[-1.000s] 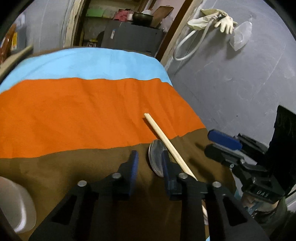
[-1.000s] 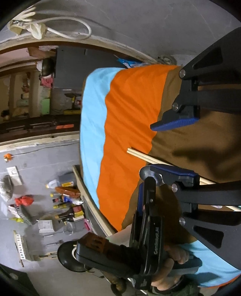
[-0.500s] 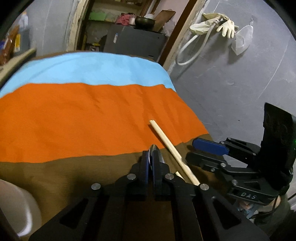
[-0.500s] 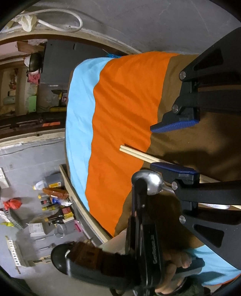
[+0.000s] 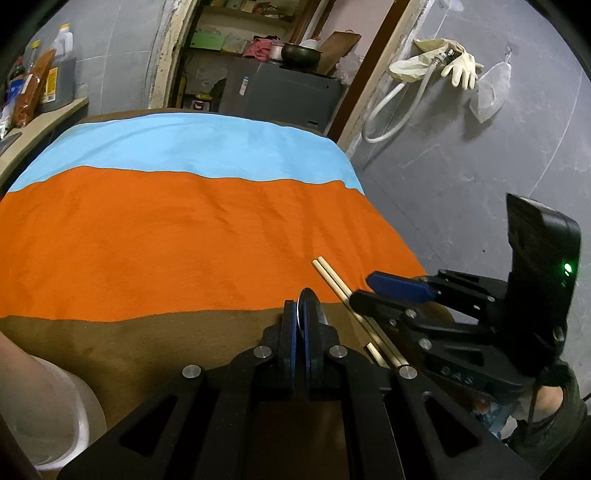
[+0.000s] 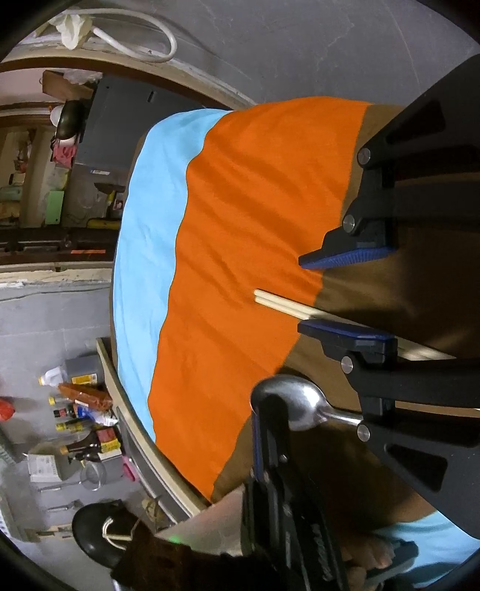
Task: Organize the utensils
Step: 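Lift the spoon and chopstick with both tools and carry them over the caddy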
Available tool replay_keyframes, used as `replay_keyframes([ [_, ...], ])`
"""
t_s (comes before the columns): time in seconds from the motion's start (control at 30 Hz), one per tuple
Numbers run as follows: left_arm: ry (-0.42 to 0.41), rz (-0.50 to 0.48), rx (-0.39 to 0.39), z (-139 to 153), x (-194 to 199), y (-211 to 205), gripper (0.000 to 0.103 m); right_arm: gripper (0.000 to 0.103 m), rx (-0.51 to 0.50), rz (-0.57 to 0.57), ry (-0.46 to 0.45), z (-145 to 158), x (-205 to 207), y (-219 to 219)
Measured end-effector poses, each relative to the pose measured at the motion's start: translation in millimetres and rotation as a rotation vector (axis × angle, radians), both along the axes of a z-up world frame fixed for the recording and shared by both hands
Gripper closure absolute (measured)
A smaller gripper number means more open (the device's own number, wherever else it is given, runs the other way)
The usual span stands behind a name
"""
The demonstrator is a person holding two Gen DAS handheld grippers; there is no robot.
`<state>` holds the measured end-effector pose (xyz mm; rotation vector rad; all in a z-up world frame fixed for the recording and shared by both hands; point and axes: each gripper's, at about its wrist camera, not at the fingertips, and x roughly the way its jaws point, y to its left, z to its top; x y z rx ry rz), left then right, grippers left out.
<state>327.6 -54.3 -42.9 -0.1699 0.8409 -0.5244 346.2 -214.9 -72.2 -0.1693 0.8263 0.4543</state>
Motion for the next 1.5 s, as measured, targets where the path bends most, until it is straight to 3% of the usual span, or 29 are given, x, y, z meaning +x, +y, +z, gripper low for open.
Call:
replay_keyframes([
  [0.53, 0.002, -0.001, -0.017, 2.2, -2.1, 5.0, 0.102, 0.083, -0.126, 0.025, 0.045, -3.8, 14.7, 12.9],
  [0.7, 0.001, 0.002, -0.019, 1.5, -2.3, 4.9, 0.102, 0.083, -0.080, 0.022, 0.123, -3.9, 33.1, 10.5],
  [0.83, -0.004, 0.004, -0.025, 2.5, -3.4, 5.8, 0.102, 0.098, -0.046, 0.021, 0.143, -1.9, 28.7, 7.8],
  [0.93, -0.019, -0.001, -0.021, 4.8, -5.4, 5.3, 0.102, 0.100, 0.042, -0.012, 0.154, -0.1, 21.4, -7.7],
  [1.17, -0.112, -0.011, 0.008, 16.6, -18.7, -0.4, 0.103, 0.100, 0.184, -0.059, 0.034, 19.4, -17.2, -34.5],
  [1.5, -0.290, 0.019, 0.016, 51.8, -47.7, -6.7, 0.103, 0.100, 0.406, -0.031, -0.329, 66.1, -88.1, -39.5],
])
